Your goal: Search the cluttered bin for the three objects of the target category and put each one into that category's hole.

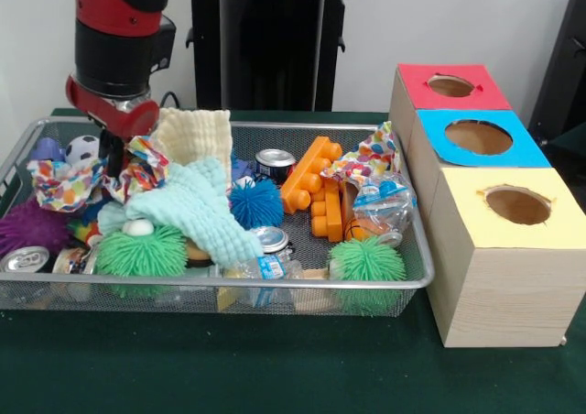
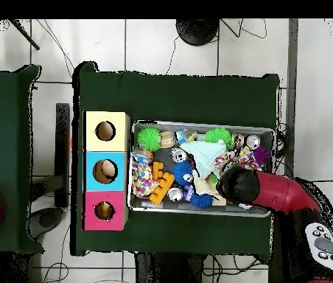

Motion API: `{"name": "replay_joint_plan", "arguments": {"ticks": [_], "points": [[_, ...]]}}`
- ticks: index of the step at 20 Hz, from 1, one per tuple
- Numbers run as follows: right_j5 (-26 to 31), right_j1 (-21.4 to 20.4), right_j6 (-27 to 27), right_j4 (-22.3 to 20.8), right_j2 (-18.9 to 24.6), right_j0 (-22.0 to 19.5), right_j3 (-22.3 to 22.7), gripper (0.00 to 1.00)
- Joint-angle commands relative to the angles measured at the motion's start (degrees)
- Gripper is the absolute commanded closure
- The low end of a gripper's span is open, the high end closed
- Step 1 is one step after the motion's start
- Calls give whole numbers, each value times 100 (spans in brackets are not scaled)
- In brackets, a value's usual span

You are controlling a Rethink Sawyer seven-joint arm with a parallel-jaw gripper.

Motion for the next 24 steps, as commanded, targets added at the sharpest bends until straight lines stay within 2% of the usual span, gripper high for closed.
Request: {"name": "replay_joint_plan", "arguments": {"ticks": [1,4,5,6,11,17,24], "points": [[-402,330,349,-35,436,113,506,100],[-442,385,320,-77,419,124,463,100],[-451,394,161,-188,434,103,392,100],[-417,399,82,-190,466,66,399,0],[-258,425,-27,-207,443,81,249,0],[-162,363,124,-109,345,217,105,0],[740,-161,-161,-48,192,494,-77,0]]}}
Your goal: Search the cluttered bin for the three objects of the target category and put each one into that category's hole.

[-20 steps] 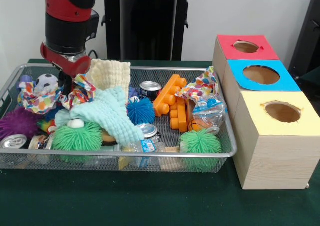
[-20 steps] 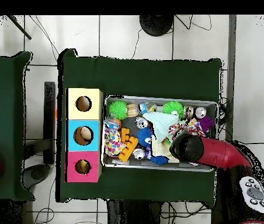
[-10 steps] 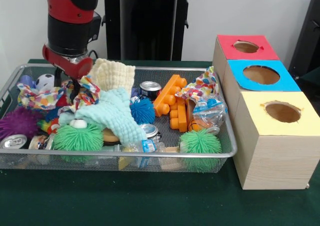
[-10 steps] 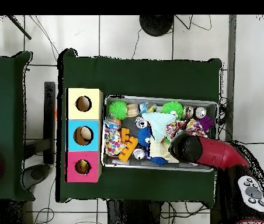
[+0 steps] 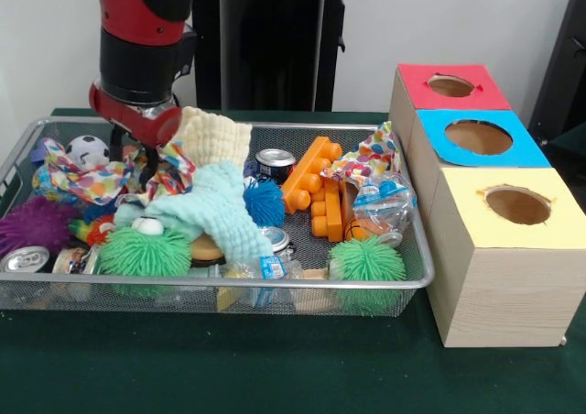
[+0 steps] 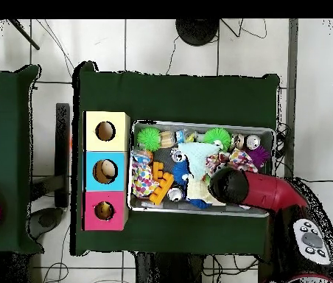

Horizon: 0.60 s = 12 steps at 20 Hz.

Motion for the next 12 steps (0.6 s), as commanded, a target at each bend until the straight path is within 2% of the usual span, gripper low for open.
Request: {"name": "replay_joint_plan", "arguments": {"ticks": [1,6,9,12], "points": [[928,-253,-187,-43,204,285,-188,0],[1347,-455,-310,-52,151,361,-299,0],[1761,-802,-394,-44,100,449,-224,0],[2005,-947,-420,-39,134,462,-234,0]]}}
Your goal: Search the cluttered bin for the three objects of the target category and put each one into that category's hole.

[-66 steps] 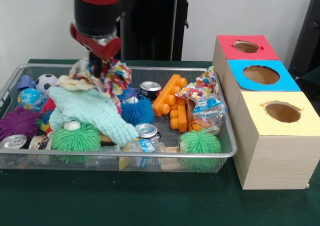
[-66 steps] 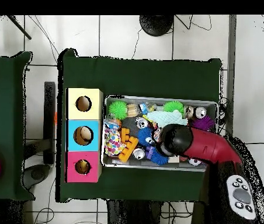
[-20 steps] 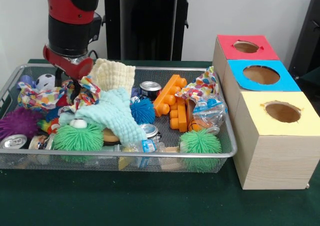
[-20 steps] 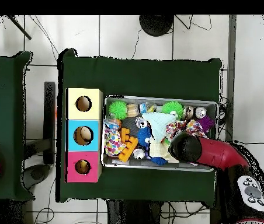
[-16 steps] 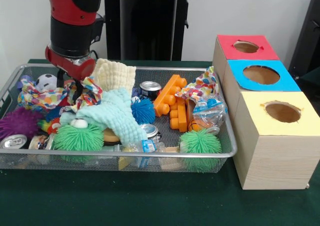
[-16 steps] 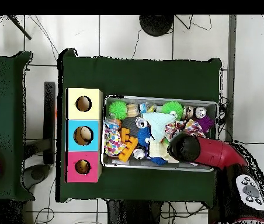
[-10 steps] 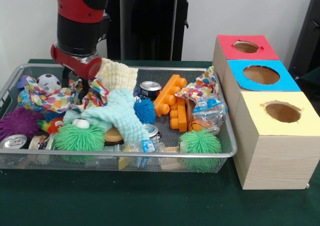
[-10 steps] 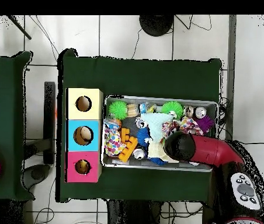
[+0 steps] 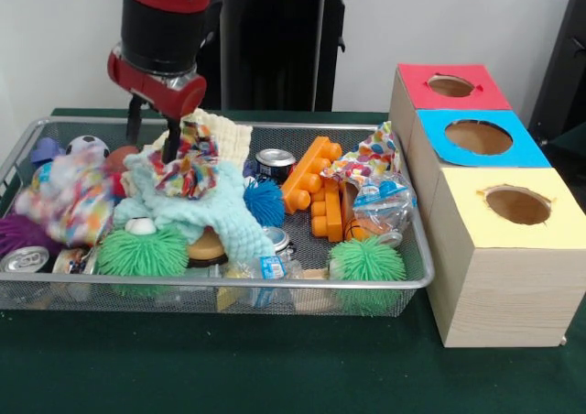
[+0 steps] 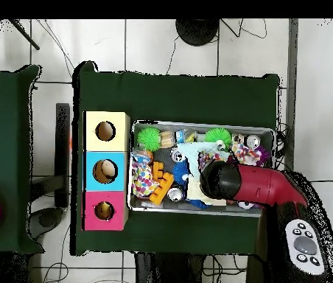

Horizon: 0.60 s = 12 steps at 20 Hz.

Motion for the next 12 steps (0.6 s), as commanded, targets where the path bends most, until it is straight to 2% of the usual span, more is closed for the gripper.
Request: {"name": "replay_joint_plan", "arguments": {"ticks": [1,7,12], "points": [[1038,-430,-395,-51,131,110,-225,0],[744,-229,-161,-96,201,3,-230,0],[683,-261,-284,-30,282,-238,-147,0]]}}
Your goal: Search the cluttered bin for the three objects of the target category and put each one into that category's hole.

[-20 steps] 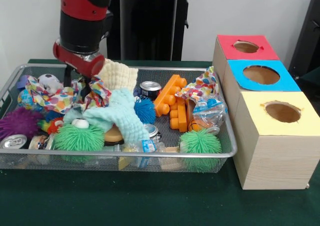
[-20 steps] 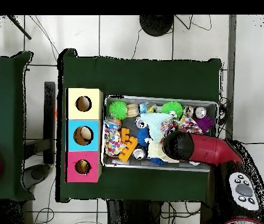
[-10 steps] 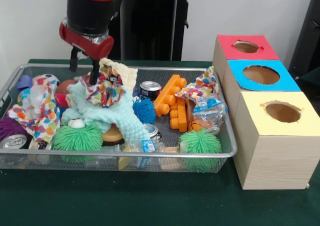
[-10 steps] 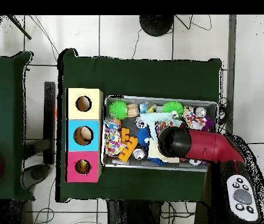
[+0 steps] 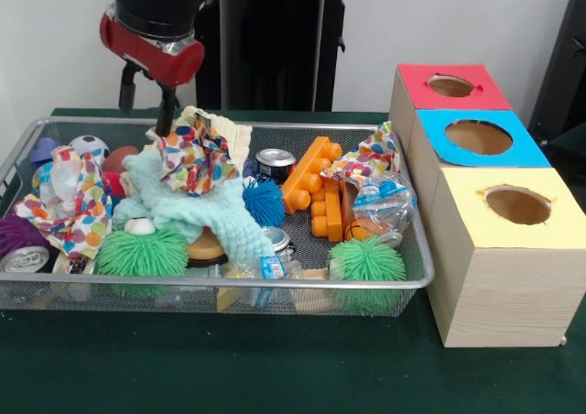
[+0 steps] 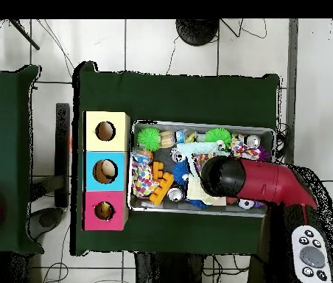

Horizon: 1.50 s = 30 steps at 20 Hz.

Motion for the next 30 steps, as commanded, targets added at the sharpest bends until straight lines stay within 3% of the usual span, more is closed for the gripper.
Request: {"name": "replay_joint_plan", "arguments": {"ticks": [1,4,9,15,24,30], "points": [[205,126,-302,-1,314,-366,-6,0],[-75,172,-212,26,341,-547,218,0],[350,29,-113,194,357,-558,259,0],[91,340,297,624,651,-607,538,0],[445,308,732,1305,445,-261,734,0],[349,182,793,1374,237,60,709,0]]}}
